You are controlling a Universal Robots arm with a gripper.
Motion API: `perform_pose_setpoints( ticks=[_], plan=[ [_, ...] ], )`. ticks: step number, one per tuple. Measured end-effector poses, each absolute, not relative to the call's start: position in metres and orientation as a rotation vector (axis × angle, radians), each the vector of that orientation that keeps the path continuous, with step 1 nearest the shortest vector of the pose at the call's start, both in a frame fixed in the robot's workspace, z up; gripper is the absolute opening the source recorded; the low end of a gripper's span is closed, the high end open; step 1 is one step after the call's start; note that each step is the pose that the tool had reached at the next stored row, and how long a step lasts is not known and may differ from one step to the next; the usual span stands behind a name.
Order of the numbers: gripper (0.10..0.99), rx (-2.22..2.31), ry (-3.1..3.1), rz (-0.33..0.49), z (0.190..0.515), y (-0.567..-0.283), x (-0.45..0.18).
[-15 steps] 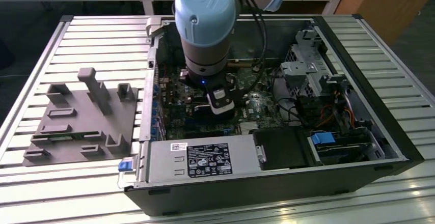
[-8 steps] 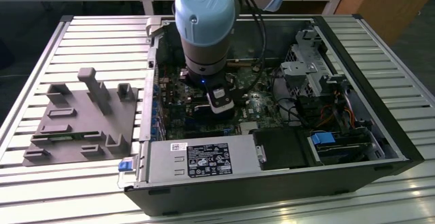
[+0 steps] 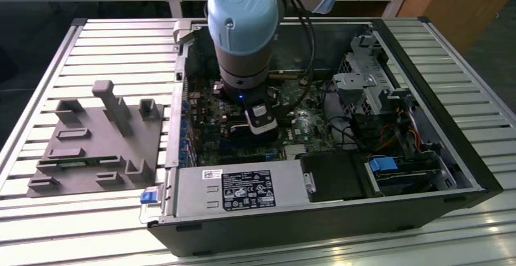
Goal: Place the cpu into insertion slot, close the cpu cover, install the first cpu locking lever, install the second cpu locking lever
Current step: 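Install the second cpu locking lever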
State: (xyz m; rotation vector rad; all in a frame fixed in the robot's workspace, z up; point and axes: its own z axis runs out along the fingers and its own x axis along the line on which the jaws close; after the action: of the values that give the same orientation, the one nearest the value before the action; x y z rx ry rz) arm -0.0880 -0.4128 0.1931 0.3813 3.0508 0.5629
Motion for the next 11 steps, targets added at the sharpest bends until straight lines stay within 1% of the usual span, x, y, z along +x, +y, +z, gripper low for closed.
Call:
perform_pose_setpoints(
  ticks=[11],
  plan=[
    [0.102,0.381,3.051,0.563,0.197,-0.4157,-0.088]
  ],
)
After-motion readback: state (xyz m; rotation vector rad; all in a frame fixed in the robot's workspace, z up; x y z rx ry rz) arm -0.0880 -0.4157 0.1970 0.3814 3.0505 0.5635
